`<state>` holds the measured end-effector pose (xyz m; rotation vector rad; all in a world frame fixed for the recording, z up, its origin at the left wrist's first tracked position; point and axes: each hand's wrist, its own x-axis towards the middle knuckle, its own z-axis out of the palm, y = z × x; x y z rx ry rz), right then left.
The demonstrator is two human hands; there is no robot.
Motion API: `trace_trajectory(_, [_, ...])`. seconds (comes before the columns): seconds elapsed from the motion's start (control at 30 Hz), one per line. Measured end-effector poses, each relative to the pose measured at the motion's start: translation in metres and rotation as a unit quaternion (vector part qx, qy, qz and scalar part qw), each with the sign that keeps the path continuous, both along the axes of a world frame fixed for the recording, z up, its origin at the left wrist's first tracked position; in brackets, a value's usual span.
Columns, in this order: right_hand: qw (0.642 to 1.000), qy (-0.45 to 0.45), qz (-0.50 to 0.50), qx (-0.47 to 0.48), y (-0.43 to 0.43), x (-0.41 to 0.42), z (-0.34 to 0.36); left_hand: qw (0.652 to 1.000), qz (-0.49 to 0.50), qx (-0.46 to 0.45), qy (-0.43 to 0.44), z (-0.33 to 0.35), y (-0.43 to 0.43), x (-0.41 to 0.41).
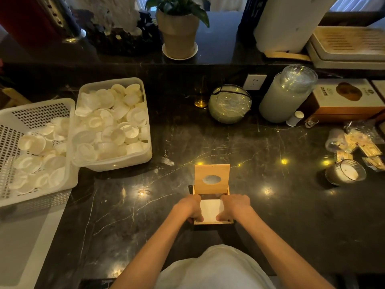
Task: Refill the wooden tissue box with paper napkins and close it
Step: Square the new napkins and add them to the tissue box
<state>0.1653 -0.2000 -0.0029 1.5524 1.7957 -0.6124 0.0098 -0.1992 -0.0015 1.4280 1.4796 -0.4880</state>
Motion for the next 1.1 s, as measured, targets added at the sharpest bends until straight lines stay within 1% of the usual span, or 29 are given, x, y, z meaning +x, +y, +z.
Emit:
trace_trajectory(0.13, [1.000,0.003,-0.002,-0.010,0.002,0.001,0.005,1.000,-0.013,-0.002,0.007,0.000,0.002,0.000])
trace_trajectory(0.23, [1.000,0.007,-0.005,-0.015,0.004,0.002,0.004,0.998,-0.045,0.028,0.032,-0.001,0.002,0.001])
trace_trajectory(0.37, [0.999,0.034,-0.014,-0.018,0.002,0.006,0.005,0.996,-0.071,0.035,0.043,-0.002,0.002,0.001])
trace_trajectory(0.57, [0.998,0.065,-0.016,0.008,-0.008,0.010,0.005,0.994,-0.080,0.054,0.052,0.000,-0.005,0.002])
trace_trajectory(0.67, [0.993,0.109,-0.046,-0.005,-0.013,0.016,0.005,0.995,-0.067,0.053,0.046,0.005,-0.005,0.001])
trace_trajectory(0.73, [0.978,0.178,-0.106,-0.006,-0.018,0.026,0.008,0.996,-0.043,0.078,0.022,0.011,-0.010,-0.003])
trace_trajectory(0.8, [0.946,0.269,-0.183,-0.007,-0.027,0.038,0.014,0.994,-0.021,0.109,-0.009,0.019,-0.018,-0.010])
trace_trajectory(0.87, [0.914,0.335,-0.230,-0.009,-0.033,0.044,0.020,0.986,0.036,0.157,-0.049,0.022,-0.027,-0.017])
trace_trajectory(0.9, [0.897,0.363,-0.252,-0.005,-0.036,0.045,0.022,0.977,0.093,0.173,-0.083,0.020,-0.030,-0.019])
trace_trajectory(0.93, [0.866,0.399,-0.301,-0.005,-0.039,0.045,0.022,0.960,0.174,0.176,-0.133,0.016,-0.032,-0.020])
trace_trajectory(0.97, [0.813,0.443,-0.378,-0.015,-0.040,0.044,0.022,0.933,0.259,0.168,-0.188,0.013,-0.035,-0.020])
trace_trajectory(1.03, [0.661,0.531,-0.528,-0.055,-0.041,0.042,0.018,0.862,0.404,0.099,-0.289,0.010,-0.039,-0.015])
trace_trajectory(1.07, [0.602,0.557,-0.567,-0.073,-0.041,0.040,0.014,0.818,0.458,0.056,-0.342,0.010,-0.040,-0.013])
trace_trajectory(1.1, [0.565,0.574,-0.586,-0.090,-0.040,0.038,0.014,0.784,0.489,0.018,-0.383,0.010,-0.042,-0.011])
